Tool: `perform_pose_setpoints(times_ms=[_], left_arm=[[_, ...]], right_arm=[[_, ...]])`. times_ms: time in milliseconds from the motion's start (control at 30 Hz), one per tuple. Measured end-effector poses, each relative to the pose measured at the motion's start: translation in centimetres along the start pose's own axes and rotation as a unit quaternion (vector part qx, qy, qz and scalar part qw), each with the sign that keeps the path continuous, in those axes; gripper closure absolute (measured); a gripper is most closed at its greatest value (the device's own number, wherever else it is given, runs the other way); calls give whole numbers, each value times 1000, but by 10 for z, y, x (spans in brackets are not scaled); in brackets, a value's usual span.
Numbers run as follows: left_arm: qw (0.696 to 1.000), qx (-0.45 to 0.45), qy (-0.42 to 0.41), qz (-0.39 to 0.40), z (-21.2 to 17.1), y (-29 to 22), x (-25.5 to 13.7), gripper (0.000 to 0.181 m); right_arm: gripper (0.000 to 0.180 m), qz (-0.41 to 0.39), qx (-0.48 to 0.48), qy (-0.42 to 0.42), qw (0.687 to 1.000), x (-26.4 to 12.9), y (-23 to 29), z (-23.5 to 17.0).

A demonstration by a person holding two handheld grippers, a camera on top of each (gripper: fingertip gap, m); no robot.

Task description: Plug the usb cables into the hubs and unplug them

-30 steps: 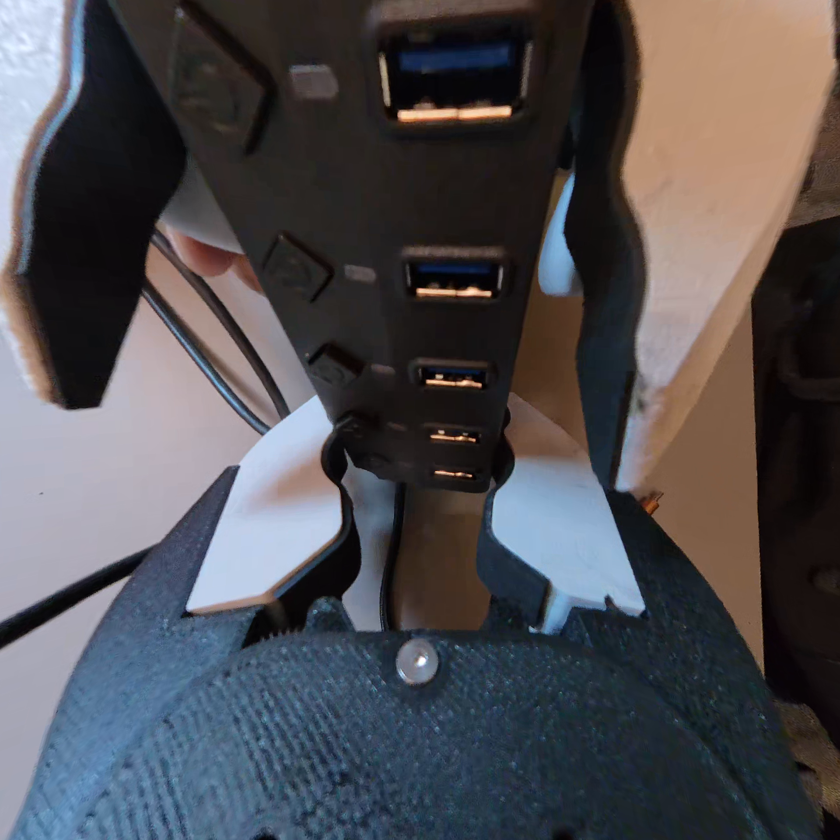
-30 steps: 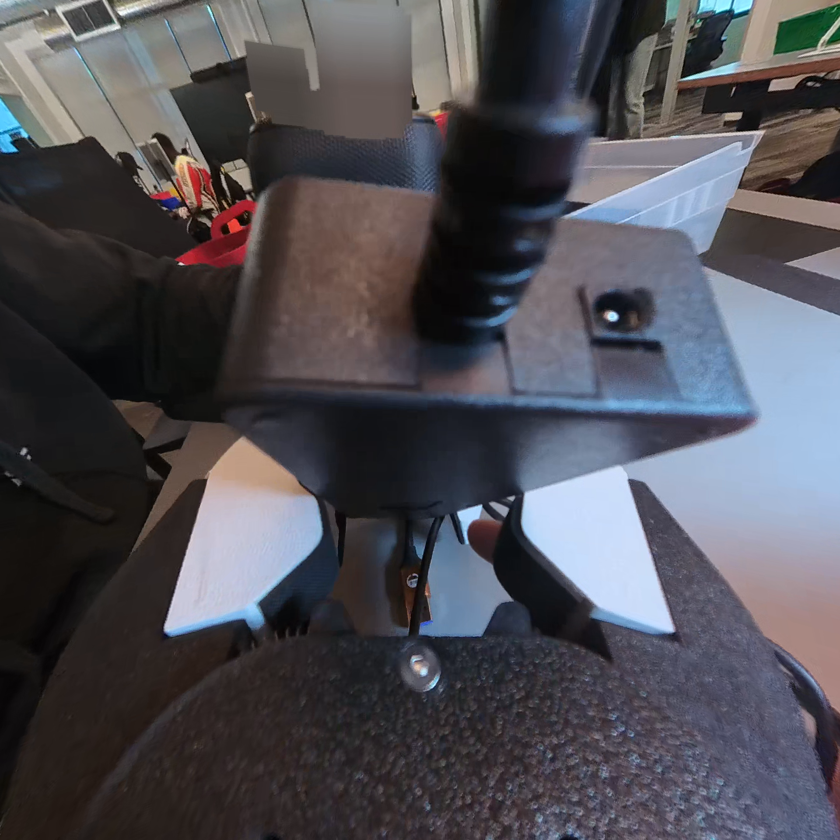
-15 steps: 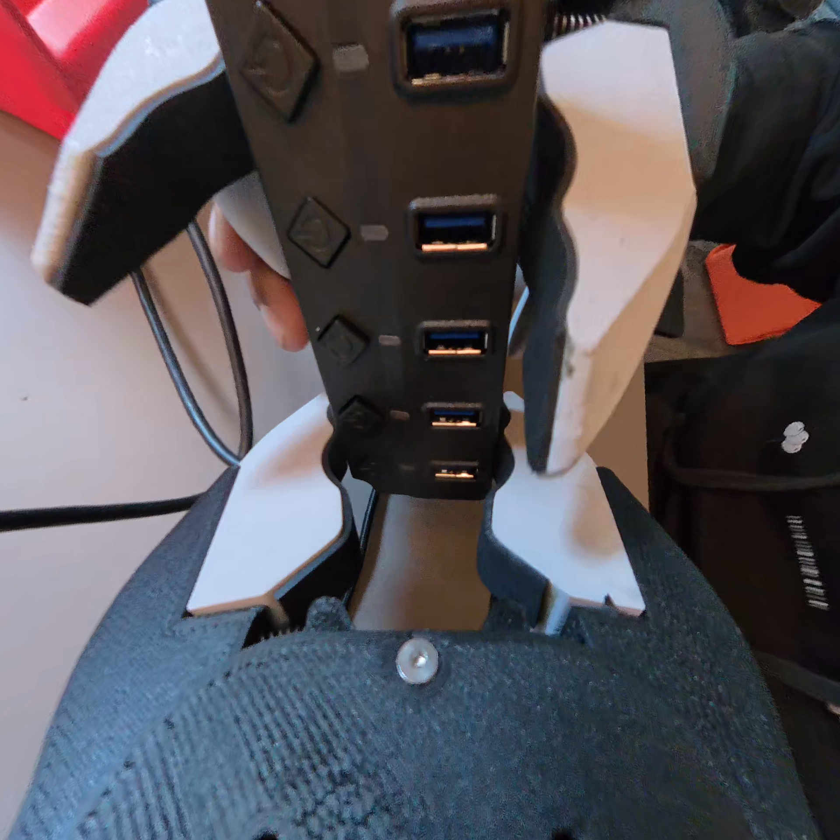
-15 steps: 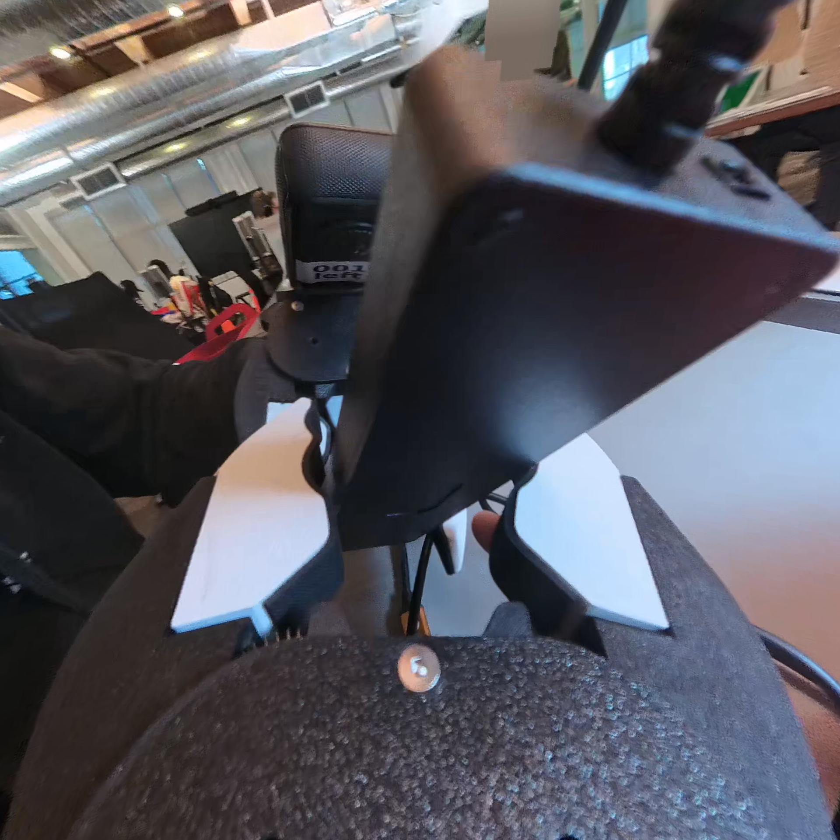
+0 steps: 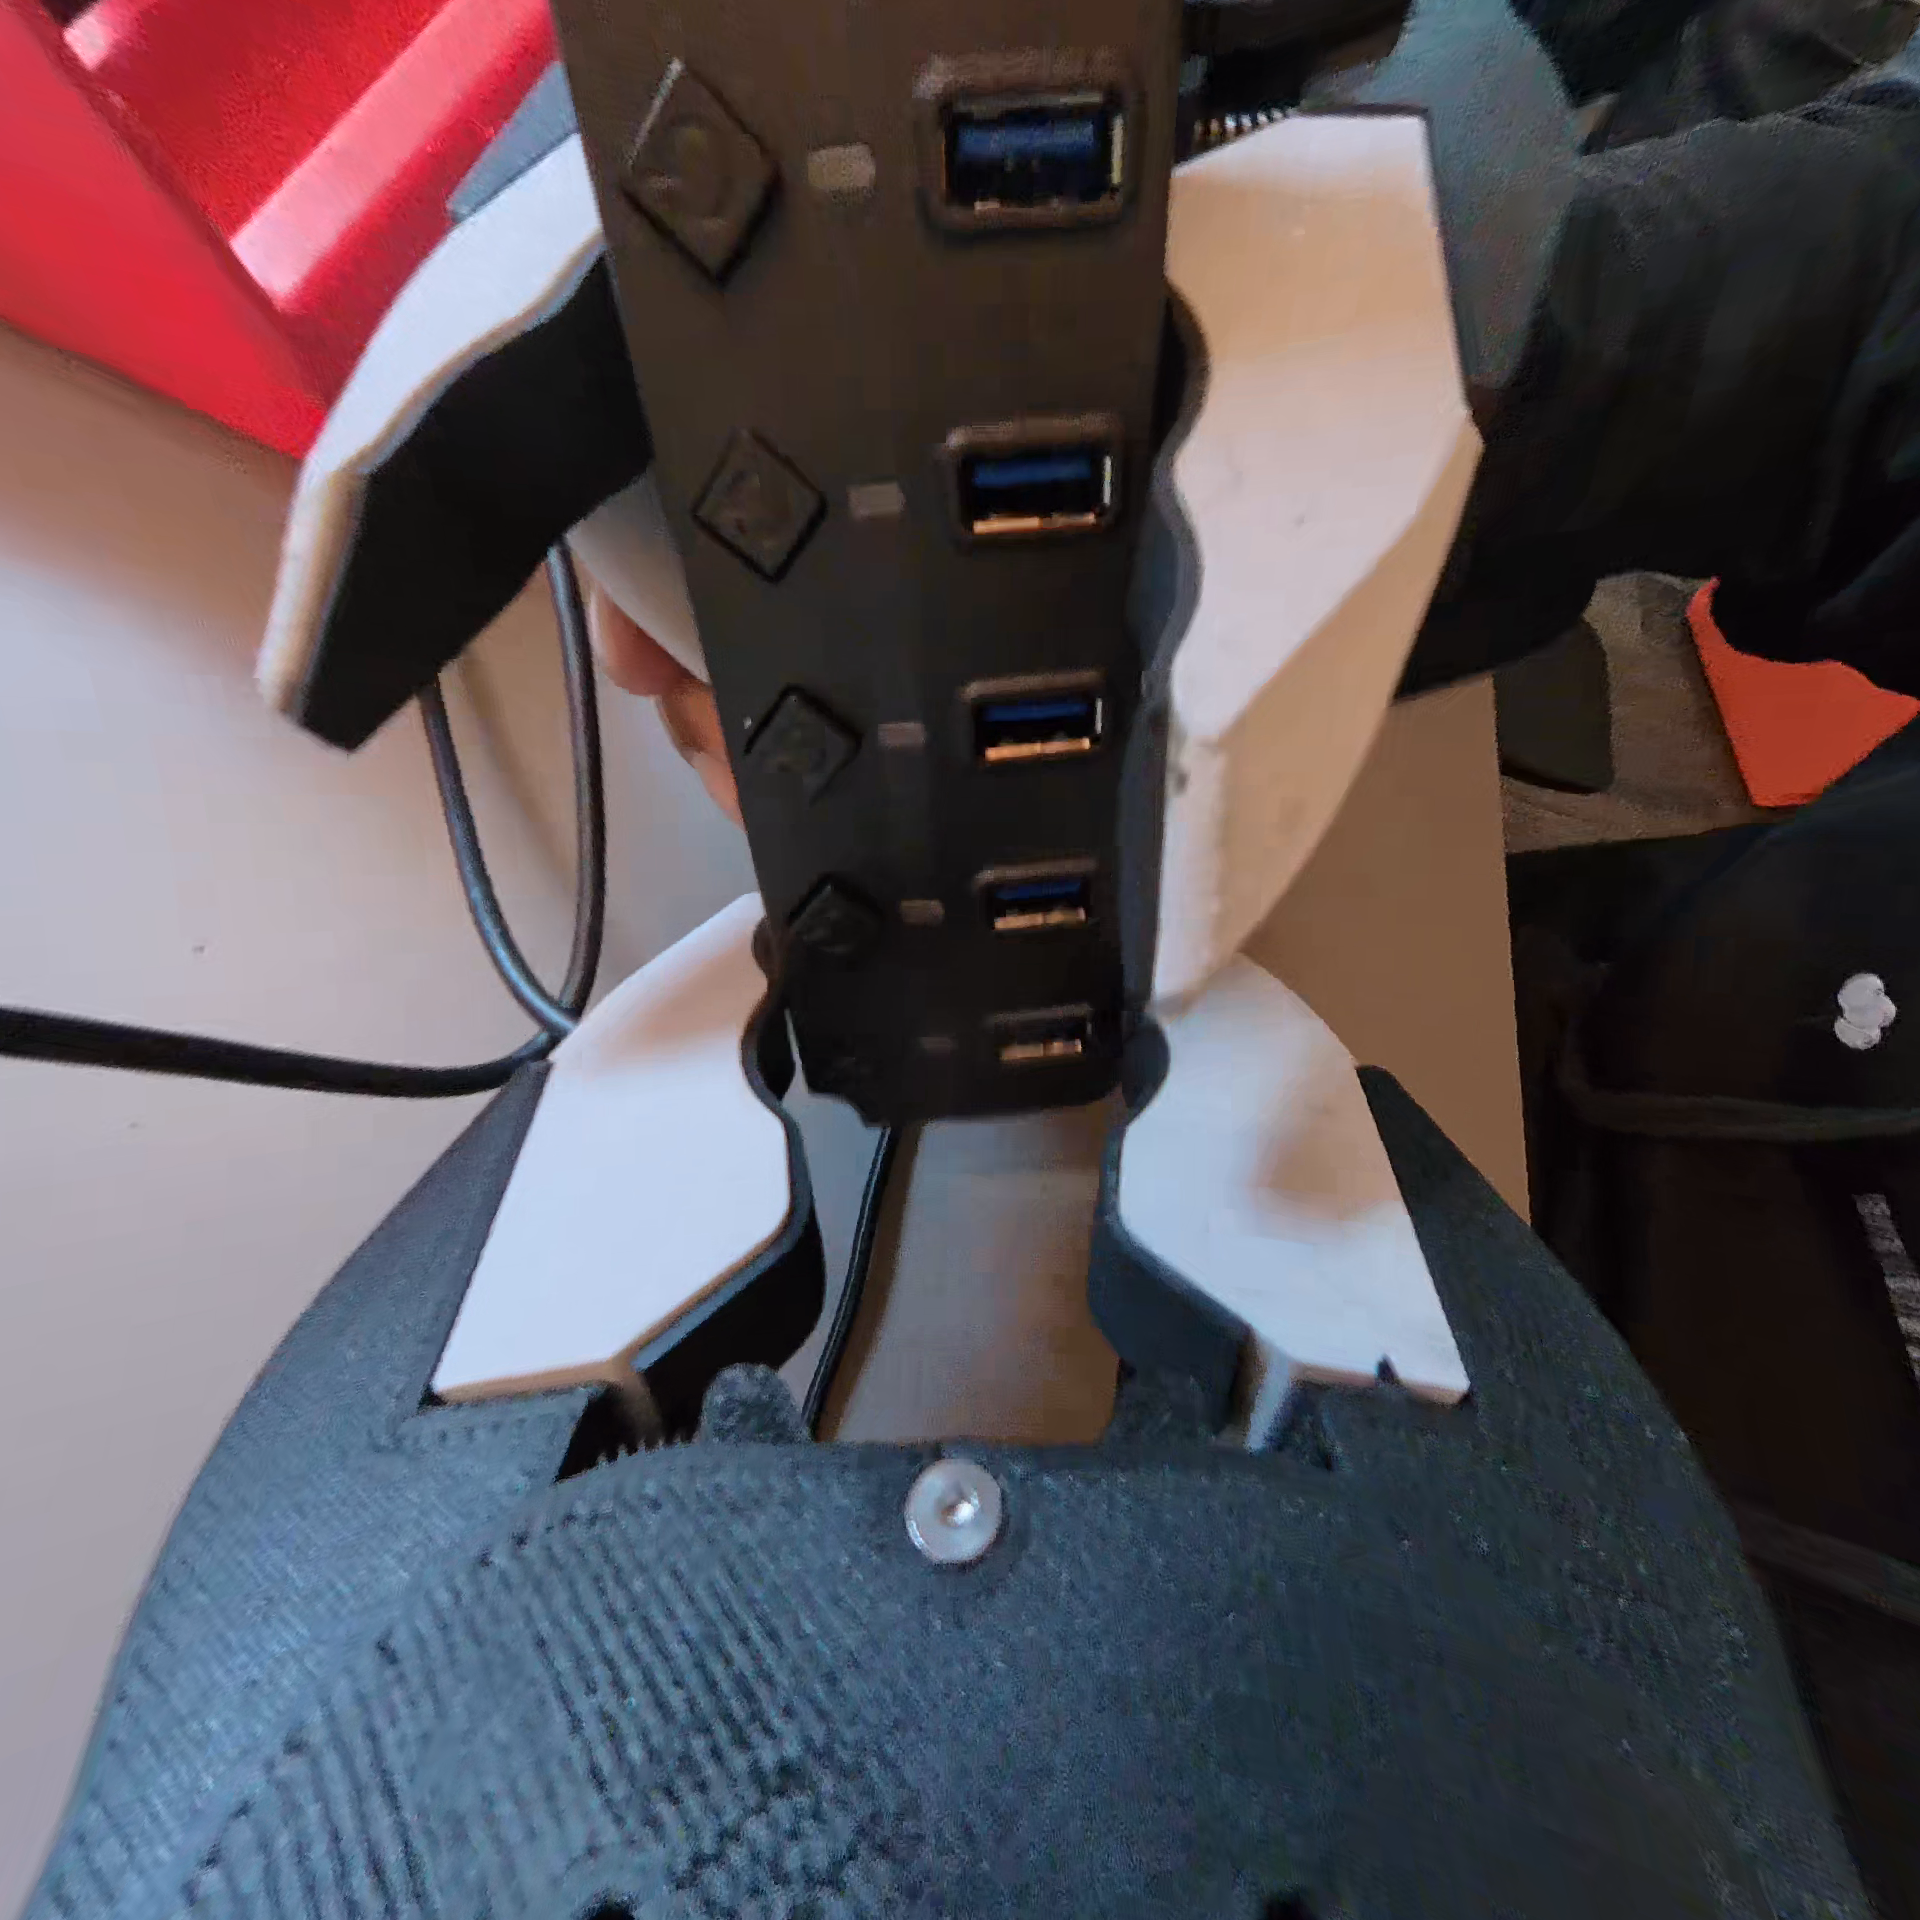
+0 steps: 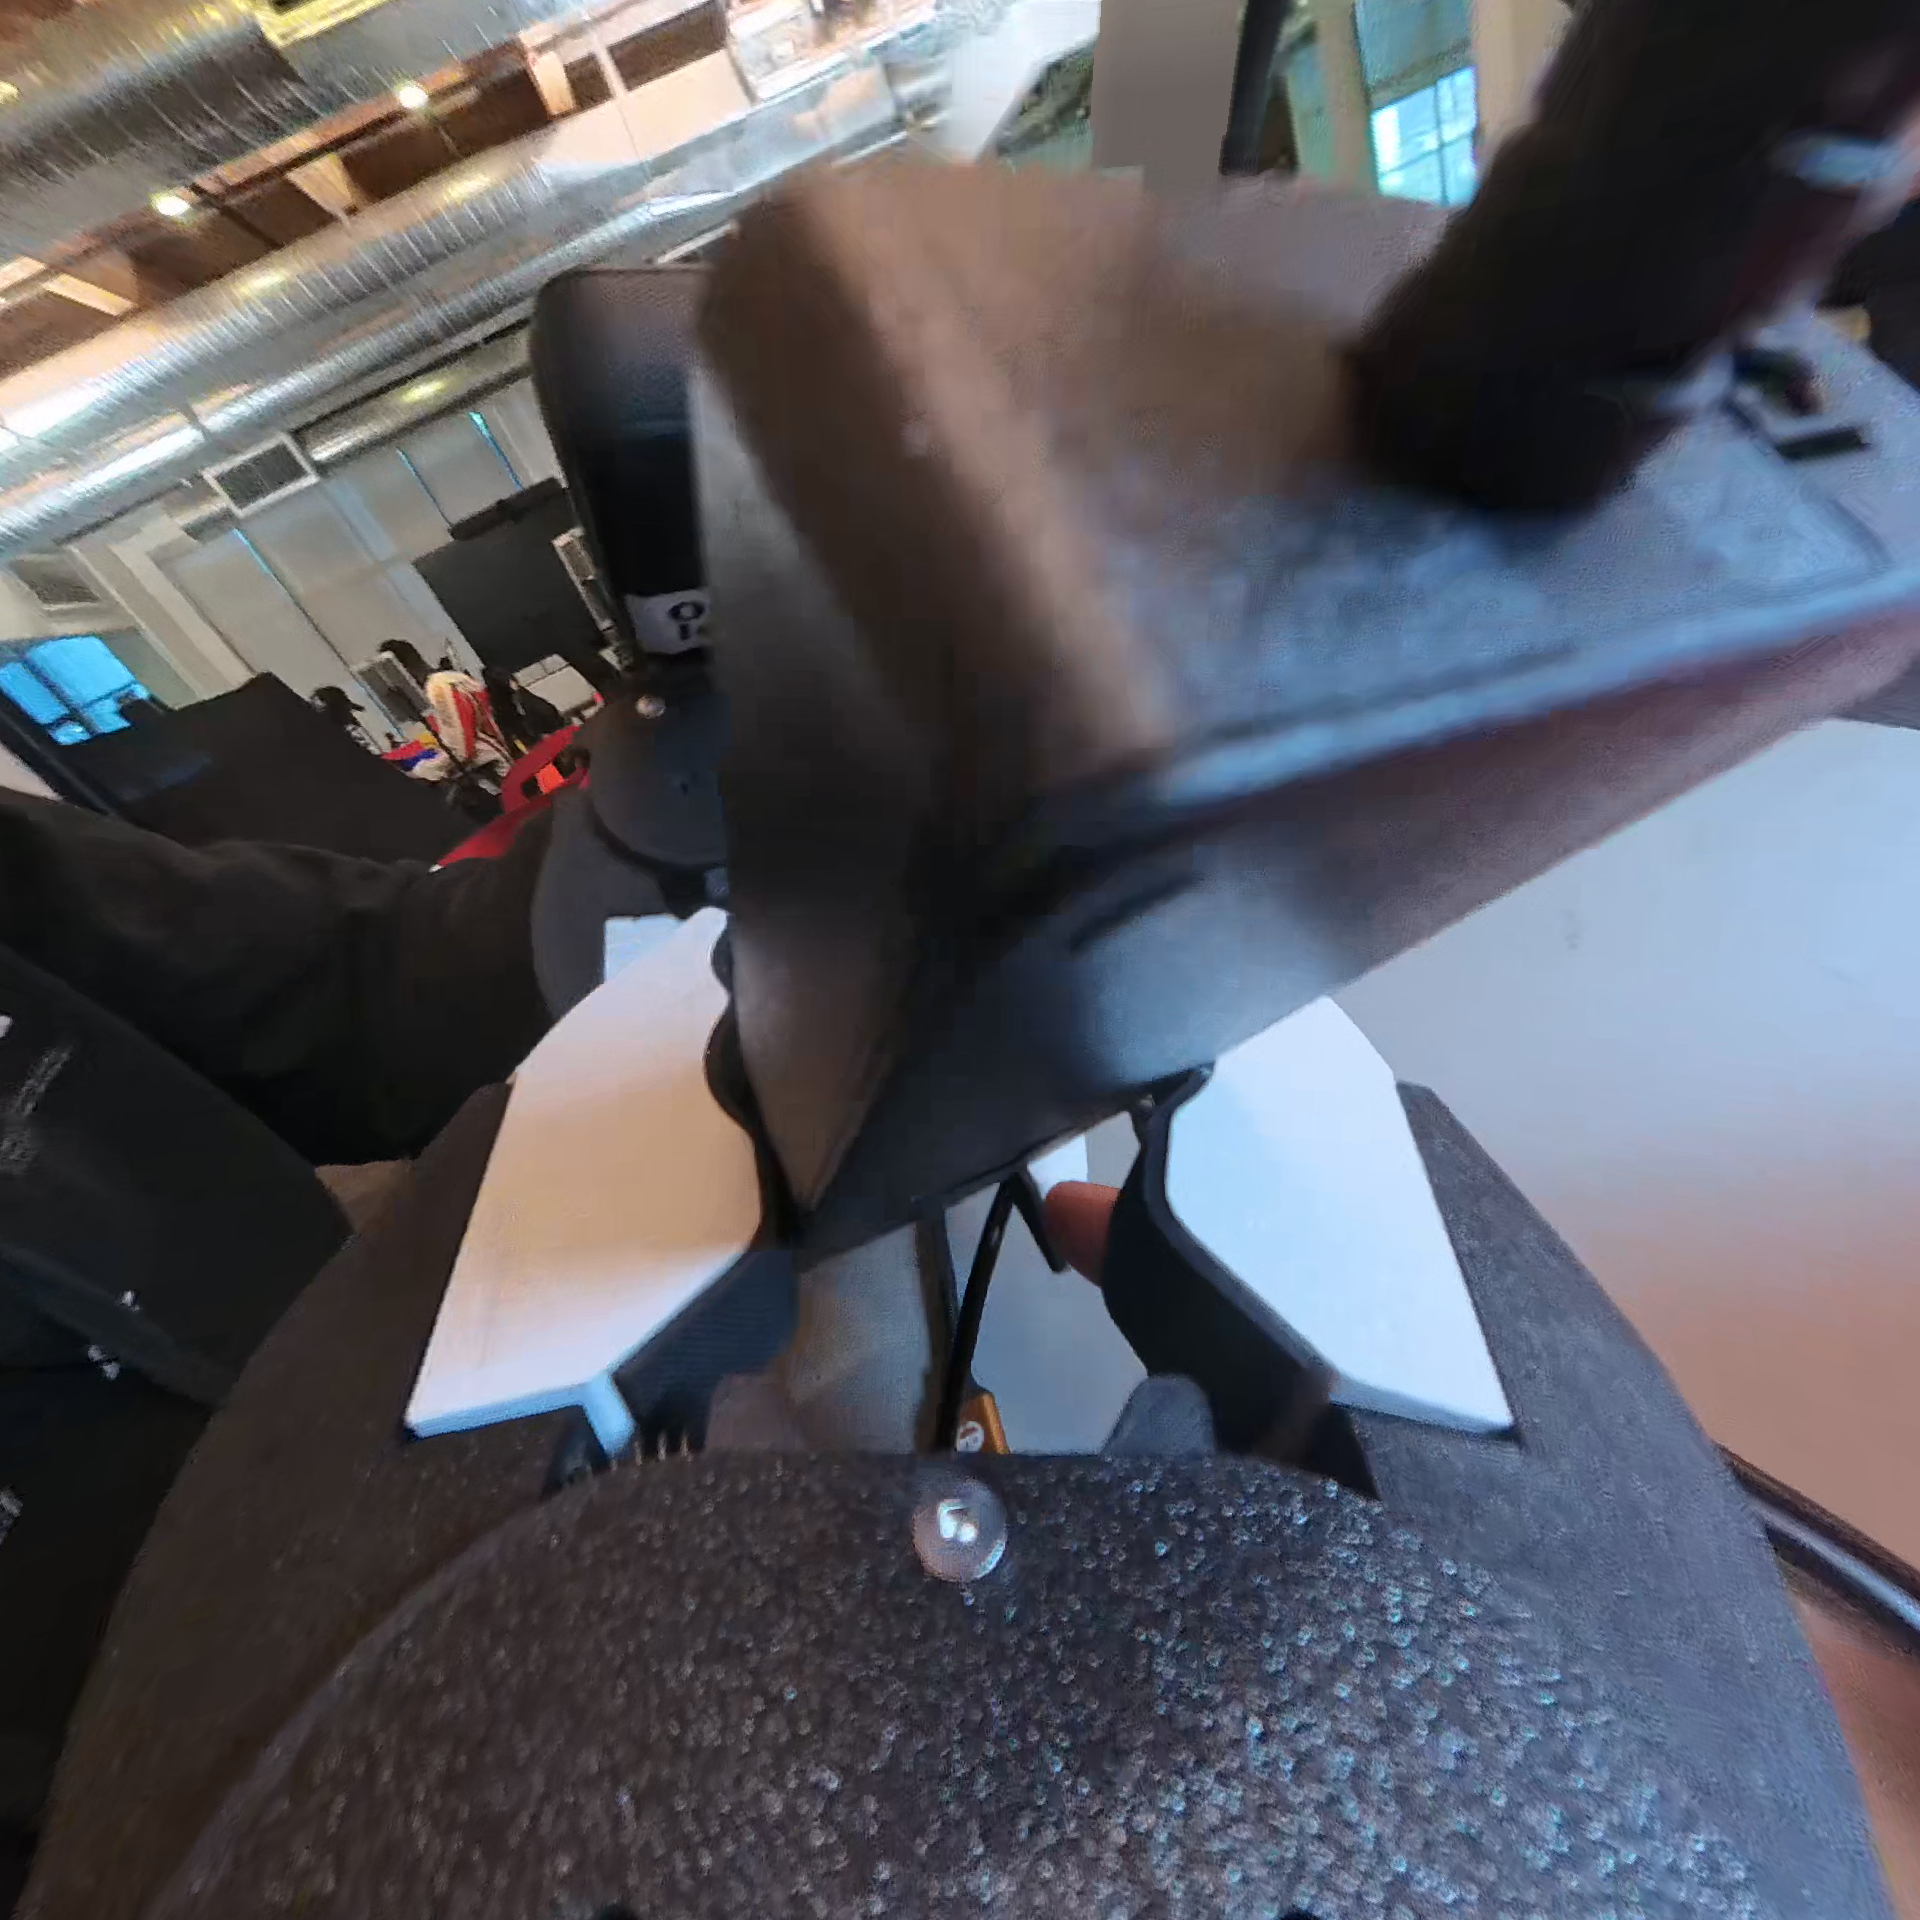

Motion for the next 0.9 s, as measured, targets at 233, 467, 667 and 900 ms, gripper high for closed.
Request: perform_pose_setpoints(times_ms=[233, 467, 667, 900], left_arm=[[998, 58, -8, 2, -4, 8, -38, 126], [988, 92, 120, -5, -42, 12, -5, 134], [985, 105, 138, -22, -45, 3, -21, 149], [976, 117, 185, -6, -60, 13, -24, 147]], right_arm=[[107, 2, -56, -25, 998, -24, -1, 27], [107, -70, -75, -27, 994, -42, -36, 35], [108, -133, -47, -94, 985, -65, -56, 60], [108, -226, -93, -89, 966, -87, -77, 70]])
Point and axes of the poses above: each gripper's, where its closed fingertips meet, x out along the fingers, z out of its top, y = z × x across the jaws, the point moved 3 cm from there along -x, back along the fingers, and after that the axes turned 8 degrees about -z, right-handed, at the moved point
